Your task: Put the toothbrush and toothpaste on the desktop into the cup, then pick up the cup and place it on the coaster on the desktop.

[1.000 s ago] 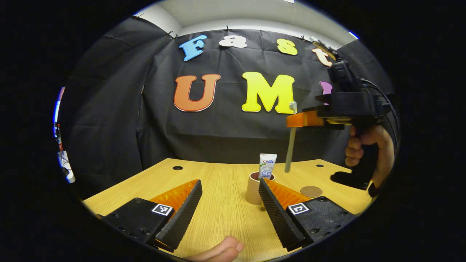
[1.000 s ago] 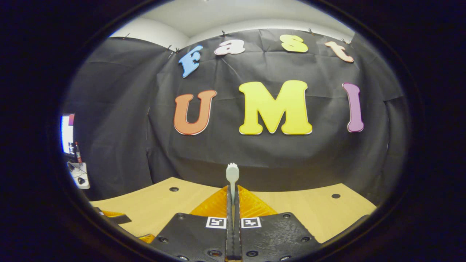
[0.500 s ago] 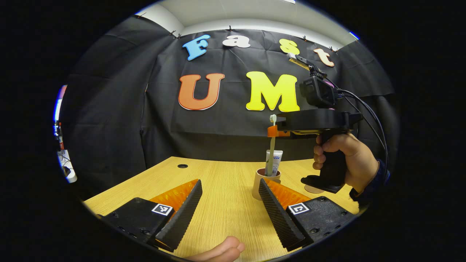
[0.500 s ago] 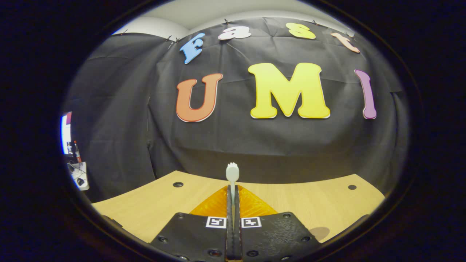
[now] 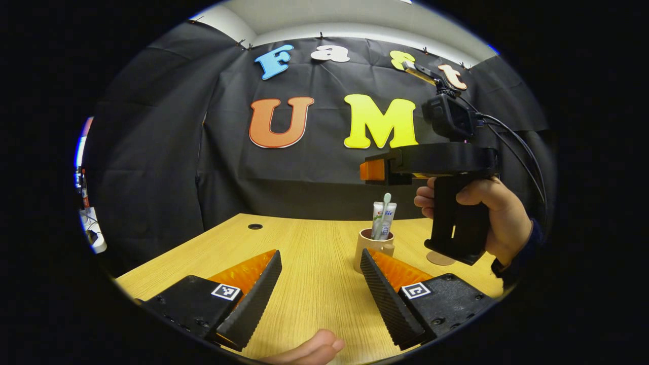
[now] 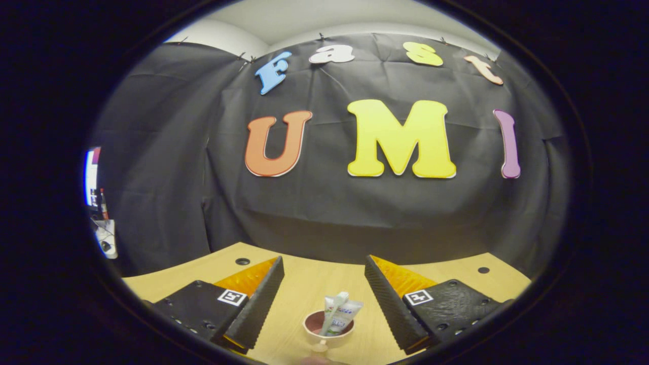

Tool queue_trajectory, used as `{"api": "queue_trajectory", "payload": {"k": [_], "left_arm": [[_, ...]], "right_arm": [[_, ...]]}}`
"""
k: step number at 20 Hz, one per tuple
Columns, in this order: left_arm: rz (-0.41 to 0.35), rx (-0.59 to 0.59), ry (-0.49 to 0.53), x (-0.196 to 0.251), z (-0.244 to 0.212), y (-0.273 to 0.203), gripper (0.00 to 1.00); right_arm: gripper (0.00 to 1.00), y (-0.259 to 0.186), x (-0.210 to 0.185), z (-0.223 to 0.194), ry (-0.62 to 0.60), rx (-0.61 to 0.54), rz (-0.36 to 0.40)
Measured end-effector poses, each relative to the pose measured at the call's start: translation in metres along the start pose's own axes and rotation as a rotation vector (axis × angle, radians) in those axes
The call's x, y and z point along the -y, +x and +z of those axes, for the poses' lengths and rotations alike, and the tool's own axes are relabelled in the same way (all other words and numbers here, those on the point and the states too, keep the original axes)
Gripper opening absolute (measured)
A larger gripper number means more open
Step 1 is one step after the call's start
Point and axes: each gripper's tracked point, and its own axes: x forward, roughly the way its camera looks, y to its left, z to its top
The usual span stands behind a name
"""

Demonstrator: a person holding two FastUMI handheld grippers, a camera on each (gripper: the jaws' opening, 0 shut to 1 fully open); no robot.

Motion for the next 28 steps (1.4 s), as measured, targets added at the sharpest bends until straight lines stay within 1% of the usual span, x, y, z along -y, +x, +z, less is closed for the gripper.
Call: {"api": "queue_trajectory", "payload": {"k": [2, 3, 4, 8, 12, 15, 17, 21, 24, 28], "left_arm": [[-0.003, -0.010, -0.005, 0.001, -0.003, 0.002, 0.99], [-0.004, -0.019, -0.005, 0.001, -0.005, 0.003, 0.94], [-0.005, -0.027, -0.008, 0.002, -0.006, 0.005, 0.99], [-0.006, -0.058, -0.013, 0.003, -0.014, 0.015, 0.99], [0.029, -0.082, -0.004, -0.001, -0.021, 0.022, 0.99], [0.023, -0.115, 0.006, 0.004, -0.026, 0.029, 0.99], [0.017, -0.123, 0.011, 0.010, -0.024, 0.036, 0.99], [-0.022, -0.186, -0.038, 0.031, -0.026, 0.048, 0.99], [-0.047, -0.222, -0.040, 0.045, -0.013, 0.062, 0.99], [-0.083, -0.296, -0.024, 0.064, 0.007, 0.080, 0.98]], "right_arm": [[0.96, -0.001, 0.003, -0.002, 0.019, -0.011, 0.004], [0.96, -0.003, 0.006, -0.001, 0.026, -0.013, 0.004], [0.96, -0.005, 0.010, -0.001, 0.026, -0.012, 0.000], [0.96, -0.014, 0.024, 0.002, 0.037, -0.006, 0.009], [0.96, -0.032, 0.051, 0.003, 0.024, 0.004, -0.017], [0.96, -0.054, 0.071, 0.004, 0.043, 0.006, -0.021], [0.96, -0.072, 0.091, 0.009, 0.028, 0.025, -0.044], [0.96, -0.109, 0.121, 0.011, 0.018, 0.039, -0.078], [0.96, -0.140, 0.141, 0.013, -0.004, 0.053, -0.102], [0.96, -0.180, 0.159, 0.014, 0.013, 0.072, -0.094]]}}
